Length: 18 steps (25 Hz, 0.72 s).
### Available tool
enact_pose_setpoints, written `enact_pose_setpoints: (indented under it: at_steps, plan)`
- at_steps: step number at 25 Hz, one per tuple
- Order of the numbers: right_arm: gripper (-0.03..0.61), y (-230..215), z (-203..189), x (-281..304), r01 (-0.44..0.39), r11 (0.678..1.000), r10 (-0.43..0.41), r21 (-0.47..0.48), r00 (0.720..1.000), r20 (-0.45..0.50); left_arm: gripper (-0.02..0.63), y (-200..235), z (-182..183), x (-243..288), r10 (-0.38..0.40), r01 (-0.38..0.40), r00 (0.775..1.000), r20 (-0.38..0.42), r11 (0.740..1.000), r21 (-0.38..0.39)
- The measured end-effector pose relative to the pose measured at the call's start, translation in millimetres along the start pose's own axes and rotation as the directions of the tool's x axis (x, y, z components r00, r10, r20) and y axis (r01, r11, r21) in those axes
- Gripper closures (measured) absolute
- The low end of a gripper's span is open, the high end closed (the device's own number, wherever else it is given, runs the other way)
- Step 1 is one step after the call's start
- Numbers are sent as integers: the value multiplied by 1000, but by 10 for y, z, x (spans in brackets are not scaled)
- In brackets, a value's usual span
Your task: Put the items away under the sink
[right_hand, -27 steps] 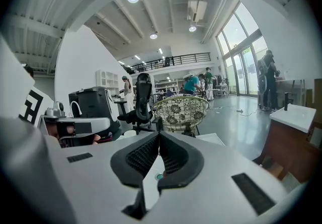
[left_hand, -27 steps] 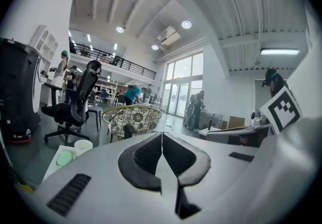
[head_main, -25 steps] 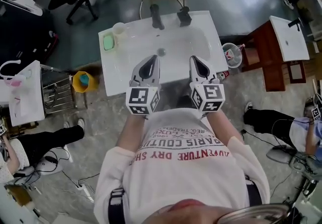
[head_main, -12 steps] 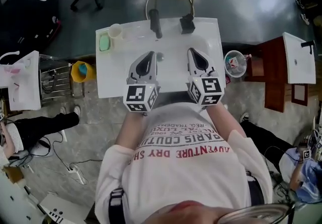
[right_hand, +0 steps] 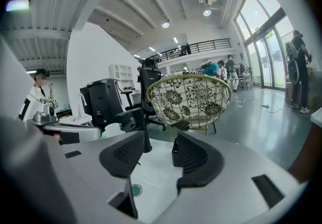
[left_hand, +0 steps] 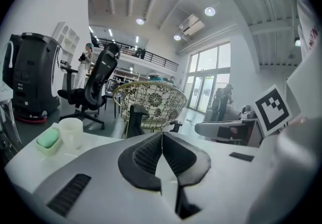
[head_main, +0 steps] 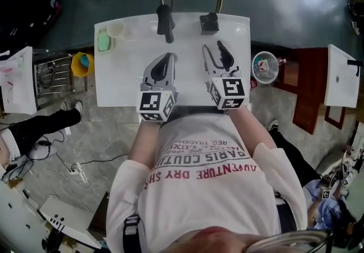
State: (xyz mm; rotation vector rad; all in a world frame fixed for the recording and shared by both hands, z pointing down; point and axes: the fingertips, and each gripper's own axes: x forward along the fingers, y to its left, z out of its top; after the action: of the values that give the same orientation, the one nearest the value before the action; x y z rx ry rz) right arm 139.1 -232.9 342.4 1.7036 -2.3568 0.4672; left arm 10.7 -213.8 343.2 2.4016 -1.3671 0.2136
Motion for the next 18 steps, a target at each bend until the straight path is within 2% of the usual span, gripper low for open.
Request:
enact_pose_setpoints:
  at_steps: [1, 7, 12, 18]
  plan:
    - [359, -27, -31, 74, -3, 1000, 3, 1, 1000, -3, 591, 14, -44, 46, 0, 0, 1000, -1, 1000, -8]
    - [234, -280, -334, 491, 64, 998, -65, -20, 997, -42, 591, 129, -332, 208, 4, -4, 1000, -31, 1000, -21]
    - [198, -534, -673, 883, 126, 991, -129, -35, 986, -104, 591, 318, -535, 323, 37, -39, 997, -67, 999, -20]
    - [190, -618, -809, 1229, 133, 991, -134, -17, 986, -102, 591, 493, -702, 392, 70, -73, 993, -94, 997, -30]
